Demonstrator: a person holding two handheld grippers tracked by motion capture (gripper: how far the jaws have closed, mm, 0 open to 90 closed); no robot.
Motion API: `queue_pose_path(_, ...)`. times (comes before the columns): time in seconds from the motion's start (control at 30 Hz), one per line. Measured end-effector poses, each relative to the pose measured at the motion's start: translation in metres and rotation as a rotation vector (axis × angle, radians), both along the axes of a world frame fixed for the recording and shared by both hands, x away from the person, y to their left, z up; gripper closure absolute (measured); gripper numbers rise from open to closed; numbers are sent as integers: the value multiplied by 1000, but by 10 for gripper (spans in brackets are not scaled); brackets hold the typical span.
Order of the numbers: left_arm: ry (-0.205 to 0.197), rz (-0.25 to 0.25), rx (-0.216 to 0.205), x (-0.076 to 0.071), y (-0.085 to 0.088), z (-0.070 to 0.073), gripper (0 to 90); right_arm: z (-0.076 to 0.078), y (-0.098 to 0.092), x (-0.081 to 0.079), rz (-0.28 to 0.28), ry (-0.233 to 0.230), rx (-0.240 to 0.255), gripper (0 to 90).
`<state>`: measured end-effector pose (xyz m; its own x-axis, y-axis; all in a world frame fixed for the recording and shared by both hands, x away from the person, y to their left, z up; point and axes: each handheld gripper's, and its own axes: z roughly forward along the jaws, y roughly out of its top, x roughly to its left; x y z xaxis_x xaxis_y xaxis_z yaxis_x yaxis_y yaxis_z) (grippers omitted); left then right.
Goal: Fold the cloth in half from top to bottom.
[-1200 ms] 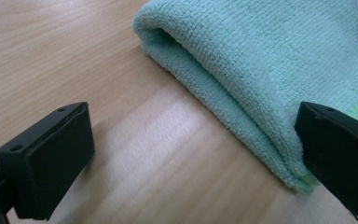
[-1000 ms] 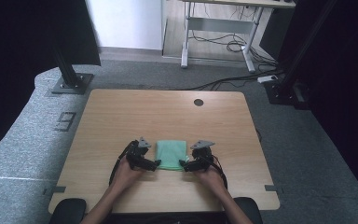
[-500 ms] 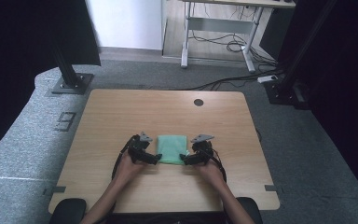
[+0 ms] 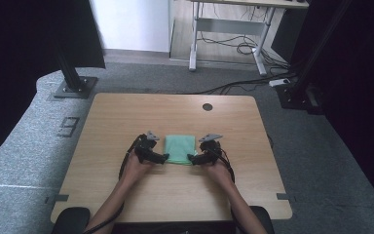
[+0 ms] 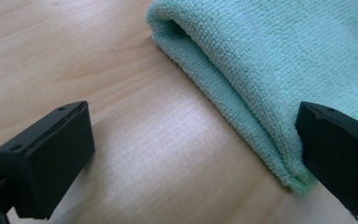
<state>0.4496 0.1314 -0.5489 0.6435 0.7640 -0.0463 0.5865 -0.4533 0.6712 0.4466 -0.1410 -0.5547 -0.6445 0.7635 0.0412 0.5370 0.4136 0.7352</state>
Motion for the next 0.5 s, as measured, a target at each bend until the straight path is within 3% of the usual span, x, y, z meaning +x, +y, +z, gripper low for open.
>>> queue_pose_path(0.2, 0, 7, -2, 7, 0, 0, 0, 0, 1, 11, -7, -1, 0, 54)
queue_pose_path(0.5, 2, 2, -13, 5, 1, 0, 0, 0, -1, 10, -3, 2, 19, 69)
